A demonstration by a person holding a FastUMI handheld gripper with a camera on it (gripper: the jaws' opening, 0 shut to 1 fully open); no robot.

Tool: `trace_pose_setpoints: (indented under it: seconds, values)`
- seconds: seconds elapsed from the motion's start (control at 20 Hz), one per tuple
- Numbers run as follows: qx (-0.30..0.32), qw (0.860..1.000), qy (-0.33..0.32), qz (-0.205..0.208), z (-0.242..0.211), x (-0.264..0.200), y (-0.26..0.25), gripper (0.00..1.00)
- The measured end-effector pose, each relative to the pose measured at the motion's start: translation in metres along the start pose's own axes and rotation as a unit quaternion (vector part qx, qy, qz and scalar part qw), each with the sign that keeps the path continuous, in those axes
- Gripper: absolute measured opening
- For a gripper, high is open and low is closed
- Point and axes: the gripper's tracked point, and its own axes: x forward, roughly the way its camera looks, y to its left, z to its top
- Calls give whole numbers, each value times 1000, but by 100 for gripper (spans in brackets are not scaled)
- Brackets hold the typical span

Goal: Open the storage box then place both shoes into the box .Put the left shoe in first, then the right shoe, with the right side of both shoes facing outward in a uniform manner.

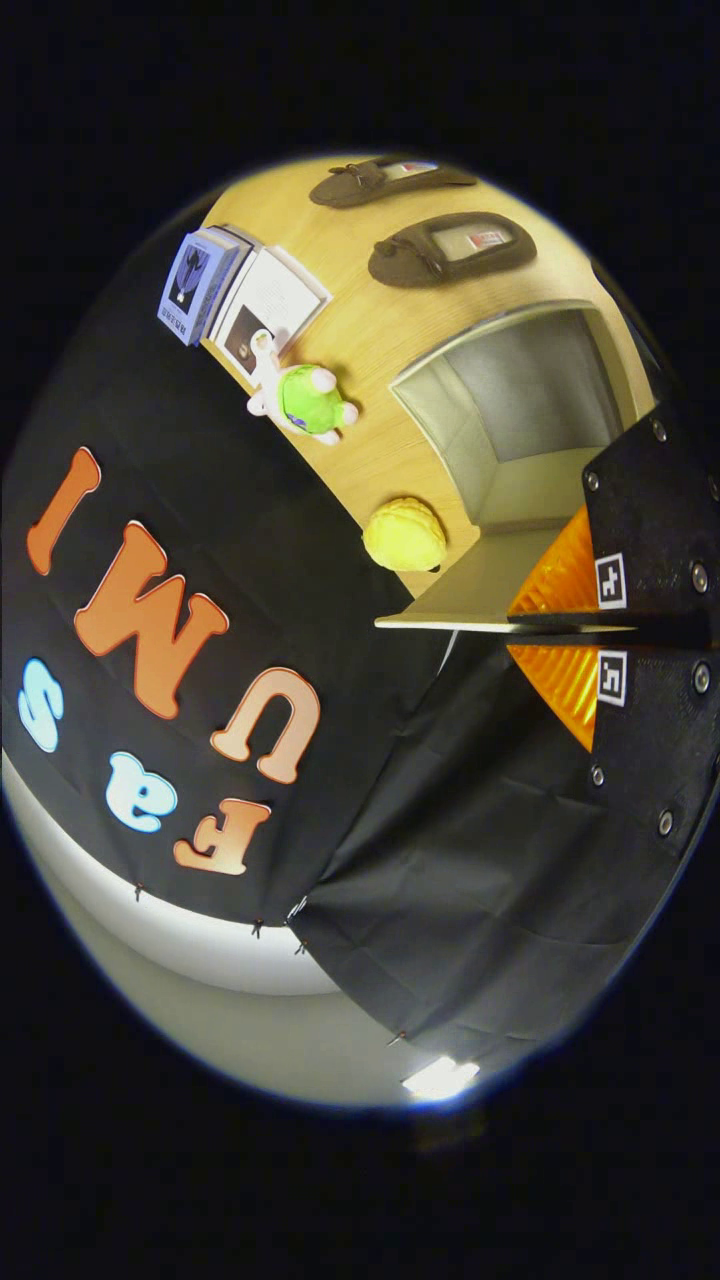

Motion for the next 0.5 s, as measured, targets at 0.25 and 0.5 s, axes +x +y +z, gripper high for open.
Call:
trace_pose_setpoints:
  seconds: [0.25, 0.5]
  values:
    - [-32, 999, 32, 30, -42, 28, 43, 5]
    - [-113, 993, 43, -3, -47, 30, 19, 96]
